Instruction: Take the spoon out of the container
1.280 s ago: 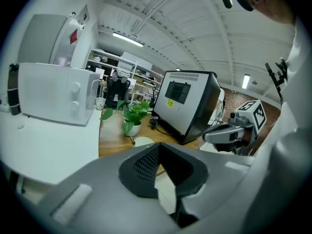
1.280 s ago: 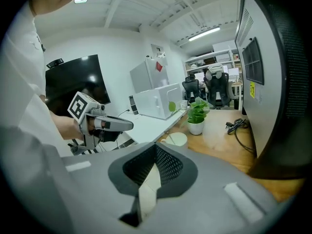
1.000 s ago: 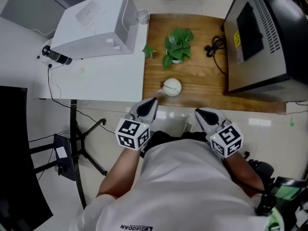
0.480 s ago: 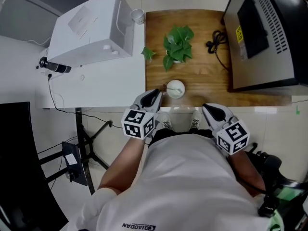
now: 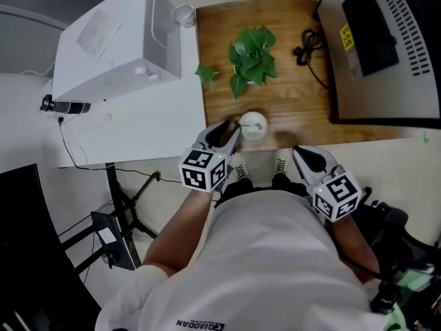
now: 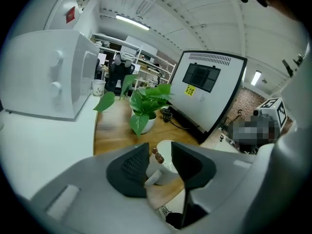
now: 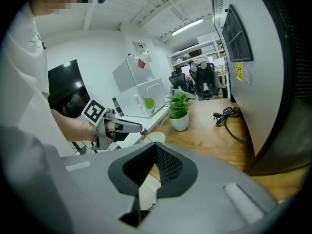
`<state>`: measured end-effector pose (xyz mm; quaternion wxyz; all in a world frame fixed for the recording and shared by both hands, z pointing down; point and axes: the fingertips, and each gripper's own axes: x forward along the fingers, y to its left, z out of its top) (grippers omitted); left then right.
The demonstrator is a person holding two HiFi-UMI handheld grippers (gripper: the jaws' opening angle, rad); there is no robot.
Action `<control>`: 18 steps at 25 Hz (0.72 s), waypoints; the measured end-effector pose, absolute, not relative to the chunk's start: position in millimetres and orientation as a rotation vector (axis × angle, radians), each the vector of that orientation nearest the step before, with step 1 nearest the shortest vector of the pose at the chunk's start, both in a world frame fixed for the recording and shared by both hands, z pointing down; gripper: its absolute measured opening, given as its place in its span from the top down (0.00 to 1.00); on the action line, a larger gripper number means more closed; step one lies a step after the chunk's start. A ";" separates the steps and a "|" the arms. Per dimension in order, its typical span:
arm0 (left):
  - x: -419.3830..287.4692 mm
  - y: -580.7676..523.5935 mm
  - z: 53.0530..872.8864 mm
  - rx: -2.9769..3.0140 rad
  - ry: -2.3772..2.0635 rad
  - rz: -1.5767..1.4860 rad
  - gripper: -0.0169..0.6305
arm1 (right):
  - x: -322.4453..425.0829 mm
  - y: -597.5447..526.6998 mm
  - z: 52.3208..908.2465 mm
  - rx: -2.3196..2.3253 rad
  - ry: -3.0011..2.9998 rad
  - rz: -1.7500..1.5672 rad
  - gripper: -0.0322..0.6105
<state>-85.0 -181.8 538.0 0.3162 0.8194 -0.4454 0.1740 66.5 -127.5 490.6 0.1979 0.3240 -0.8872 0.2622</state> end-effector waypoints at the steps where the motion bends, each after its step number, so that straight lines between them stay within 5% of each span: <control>1: -85.1 -182.8 540.6 2.152 -1.170 0.461 0.74 | 66.4 -128.0 492.1 0.909 -2.478 0.738 0.94; 18: -73.3 -185.2 566.9 2.124 -1.081 0.534 0.77 | 71.3 -130.9 495.9 0.923 -2.439 0.746 0.94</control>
